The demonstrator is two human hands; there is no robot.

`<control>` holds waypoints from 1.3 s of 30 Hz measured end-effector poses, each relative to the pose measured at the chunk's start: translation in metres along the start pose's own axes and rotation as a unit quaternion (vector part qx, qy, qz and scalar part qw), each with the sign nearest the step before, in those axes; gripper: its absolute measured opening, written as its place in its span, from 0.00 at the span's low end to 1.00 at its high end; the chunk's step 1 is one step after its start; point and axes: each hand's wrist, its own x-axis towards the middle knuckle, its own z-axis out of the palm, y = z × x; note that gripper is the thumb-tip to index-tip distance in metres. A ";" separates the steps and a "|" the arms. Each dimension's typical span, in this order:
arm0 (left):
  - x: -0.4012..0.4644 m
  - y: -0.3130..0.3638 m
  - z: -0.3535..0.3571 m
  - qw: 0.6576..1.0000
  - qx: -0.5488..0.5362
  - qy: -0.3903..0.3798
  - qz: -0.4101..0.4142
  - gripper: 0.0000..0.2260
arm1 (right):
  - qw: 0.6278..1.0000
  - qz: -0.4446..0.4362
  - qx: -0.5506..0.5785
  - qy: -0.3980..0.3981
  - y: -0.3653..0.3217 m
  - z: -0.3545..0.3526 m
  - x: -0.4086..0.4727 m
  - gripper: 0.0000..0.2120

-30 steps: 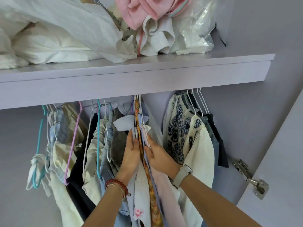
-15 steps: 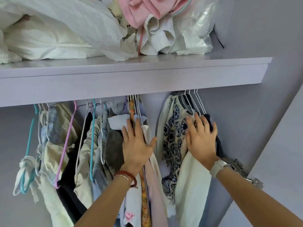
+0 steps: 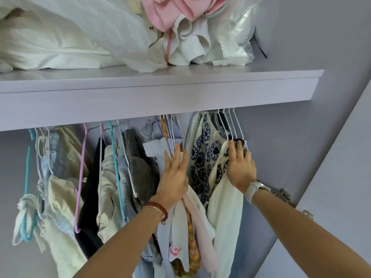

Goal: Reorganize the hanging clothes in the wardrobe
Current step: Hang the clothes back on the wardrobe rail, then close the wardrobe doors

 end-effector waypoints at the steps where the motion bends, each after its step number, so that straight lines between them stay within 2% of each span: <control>1: -0.002 -0.003 -0.002 0.999 -0.033 0.017 0.005 0.28 | 1.000 0.002 0.012 -0.003 0.000 0.000 -0.002 0.29; 4: -0.007 -0.004 -0.004 0.990 -0.107 0.095 -0.005 0.27 | 0.999 0.003 0.045 -0.002 -0.001 -0.003 -0.013 0.28; 6: -0.006 -0.001 0.001 0.991 -0.070 0.114 -0.029 0.25 | 0.998 -0.007 0.060 -0.001 0.002 -0.006 -0.026 0.28; 10: -0.007 0.015 0.006 0.988 0.036 0.104 -0.111 0.24 | 0.999 -0.016 0.043 0.001 0.017 -0.016 -0.054 0.28; 12: -0.015 0.027 0.002 0.985 0.081 0.109 -0.107 0.24 | 1.000 -0.011 0.028 0.005 0.028 -0.025 -0.066 0.27; 18: -0.040 0.097 -0.024 0.988 0.059 0.141 0.015 0.23 | 0.996 -0.014 0.037 0.078 0.078 -0.087 -0.111 0.23; 22: -0.067 0.176 -0.043 0.979 -0.005 0.172 0.106 0.22 | 0.979 -0.047 0.071 0.187 0.124 -0.147 -0.173 0.17; 26: -0.100 0.265 -0.062 0.955 -0.060 0.207 0.201 0.21 | 0.951 -0.096 0.062 0.287 0.166 -0.212 -0.237 0.18; 33: -0.143 0.403 -0.099 0.899 -0.110 0.239 0.350 0.22 | 0.907 -0.091 0.048 0.409 0.228 -0.302 -0.321 0.17; 35: -0.150 0.429 -0.105 0.889 -0.115 0.241 0.372 0.22 | 0.887 -0.070 0.032 0.454 0.243 -0.315 -0.338 0.19; 37: -0.157 0.448 -0.108 0.883 -0.120 0.243 0.384 0.23 | 0.876 -0.005 0.049 0.480 0.258 -0.323 -0.348 0.22; 39: -0.162 0.460 -0.111 0.878 -0.122 0.244 0.393 0.23 | 0.888 0.064 0.154 0.427 0.267 -0.325 -0.351 0.24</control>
